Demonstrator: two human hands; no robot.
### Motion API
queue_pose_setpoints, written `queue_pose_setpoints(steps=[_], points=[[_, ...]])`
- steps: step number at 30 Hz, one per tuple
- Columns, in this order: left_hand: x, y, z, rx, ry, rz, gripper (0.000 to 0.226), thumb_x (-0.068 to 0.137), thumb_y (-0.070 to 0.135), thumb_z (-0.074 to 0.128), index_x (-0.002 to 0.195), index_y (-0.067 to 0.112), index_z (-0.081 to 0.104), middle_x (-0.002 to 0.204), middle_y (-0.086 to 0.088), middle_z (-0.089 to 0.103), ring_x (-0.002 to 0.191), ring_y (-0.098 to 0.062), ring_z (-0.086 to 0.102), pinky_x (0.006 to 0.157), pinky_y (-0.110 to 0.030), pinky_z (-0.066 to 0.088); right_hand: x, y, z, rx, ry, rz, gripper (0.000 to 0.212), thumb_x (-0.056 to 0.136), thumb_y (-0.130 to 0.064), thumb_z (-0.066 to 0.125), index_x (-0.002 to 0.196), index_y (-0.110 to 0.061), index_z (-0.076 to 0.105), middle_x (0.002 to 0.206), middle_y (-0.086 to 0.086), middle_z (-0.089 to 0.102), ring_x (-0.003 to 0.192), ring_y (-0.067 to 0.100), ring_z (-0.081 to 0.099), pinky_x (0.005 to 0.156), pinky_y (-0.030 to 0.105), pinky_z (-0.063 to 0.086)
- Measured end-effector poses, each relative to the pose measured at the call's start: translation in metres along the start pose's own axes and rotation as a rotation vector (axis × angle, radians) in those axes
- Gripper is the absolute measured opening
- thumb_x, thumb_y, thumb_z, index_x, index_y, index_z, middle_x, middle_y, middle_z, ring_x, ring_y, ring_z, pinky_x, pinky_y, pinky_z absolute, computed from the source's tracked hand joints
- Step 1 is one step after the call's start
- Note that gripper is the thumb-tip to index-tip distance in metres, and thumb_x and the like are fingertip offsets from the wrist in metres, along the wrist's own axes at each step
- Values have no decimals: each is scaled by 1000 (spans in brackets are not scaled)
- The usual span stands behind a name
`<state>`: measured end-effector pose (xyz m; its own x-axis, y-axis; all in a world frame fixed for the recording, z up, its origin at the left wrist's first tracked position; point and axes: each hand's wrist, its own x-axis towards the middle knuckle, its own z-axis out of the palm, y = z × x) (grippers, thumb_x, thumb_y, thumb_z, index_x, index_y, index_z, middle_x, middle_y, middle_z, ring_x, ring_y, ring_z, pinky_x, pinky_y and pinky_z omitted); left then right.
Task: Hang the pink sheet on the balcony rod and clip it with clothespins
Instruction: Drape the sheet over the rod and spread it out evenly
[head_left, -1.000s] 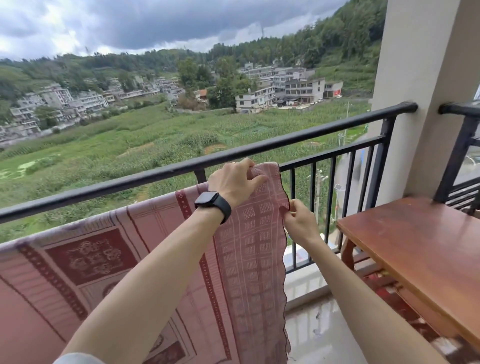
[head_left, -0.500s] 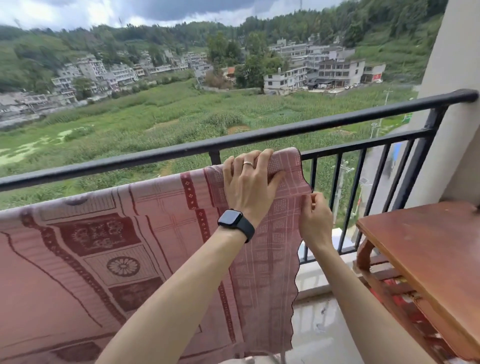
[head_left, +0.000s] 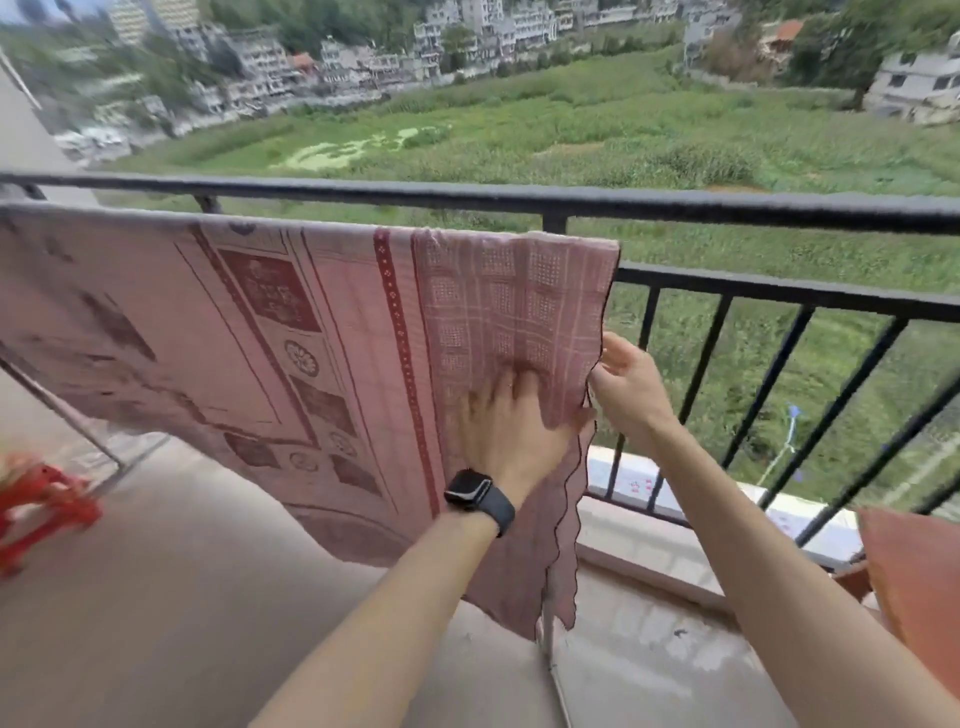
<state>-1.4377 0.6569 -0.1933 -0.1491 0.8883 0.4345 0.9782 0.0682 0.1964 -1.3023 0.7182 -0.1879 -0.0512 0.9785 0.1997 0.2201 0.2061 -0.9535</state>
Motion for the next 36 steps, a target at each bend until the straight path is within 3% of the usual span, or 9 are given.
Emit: queue_pose_setpoints(steps=[4, 7, 9, 15, 22, 25, 28, 31, 36], points=[[-1, 17, -2, 79, -81, 33, 44, 91, 56, 45, 91, 20, 70, 99, -4, 72, 97, -29, 63, 88, -41, 42, -1, 4, -4, -183, 2, -61, 16, 90, -28, 62, 99, -24, 74, 89, -5, 76, 78, 9, 71, 76, 36, 59], [-13, 27, 2, 4, -32, 139, 25, 90, 28, 51, 81, 13, 68, 83, -8, 72, 76, -32, 66, 69, -35, 48, 0, 8, -19, -266, 50, -108, 16, 92, -32, 65, 93, -20, 75, 83, -5, 73, 77, 13, 69, 77, 37, 57], [-21, 37, 9, -41, 8, 175, 23, 87, 26, 49, 76, 12, 64, 72, -8, 67, 61, -32, 63, 54, -32, 46, 1, 7, -31, -216, 75, -121, 16, 92, -34, 66, 90, -22, 77, 82, -6, 75, 76, 13, 71, 76, 36, 58], [-22, 61, 29, -65, 63, 205, 10, 86, 21, 65, 81, 12, 63, 73, -6, 66, 56, -28, 61, 47, -30, 45, -5, 9, -49, 88, -11, -95, 12, 90, -23, 71, 86, -34, 76, 82, -4, 78, 77, 11, 73, 75, 35, 61], [-21, 56, 44, -247, -179, 116, 25, 94, 23, 48, 118, 18, 51, 114, -8, 62, 97, -32, 60, 73, -41, 48, -11, 35, -46, 121, -146, 27, 11, 92, -28, 70, 100, -28, 78, 95, -9, 78, 91, 9, 73, 86, 36, 59], [-44, 30, 46, -387, -327, 47, 33, 92, 29, 48, 125, 33, 47, 109, -2, 63, 94, -28, 59, 72, -35, 49, -32, 57, -47, 63, -32, 48, 15, 93, -28, 67, 105, -33, 74, 103, -13, 75, 96, 9, 70, 88, 36, 56], [-77, -22, 61, -313, -450, -36, 39, 92, 30, 46, 131, 34, 50, 128, 3, 59, 111, -23, 57, 86, -33, 49, -71, 79, -31, 5, 17, 74, 16, 94, -20, 65, 96, -35, 72, 93, -19, 73, 89, 2, 68, 81, 30, 55], [-107, -81, 65, -205, -514, -137, 41, 90, 28, 47, 131, 28, 53, 134, 3, 58, 118, -26, 55, 92, -33, 47, -110, 98, 10, -126, -138, 48, 24, 92, -16, 67, 90, -39, 69, 88, -29, 70, 84, -6, 65, 74, 17, 52], [-149, -183, 56, -109, -545, -300, 45, 92, 27, 50, 136, 26, 52, 139, 2, 56, 124, -23, 52, 99, -32, 44, -144, 117, 116, -394, -496, -19, 16, 91, -26, 62, 98, -30, 75, 106, -18, 72, 97, 6, 66, 79, 22, 49]])
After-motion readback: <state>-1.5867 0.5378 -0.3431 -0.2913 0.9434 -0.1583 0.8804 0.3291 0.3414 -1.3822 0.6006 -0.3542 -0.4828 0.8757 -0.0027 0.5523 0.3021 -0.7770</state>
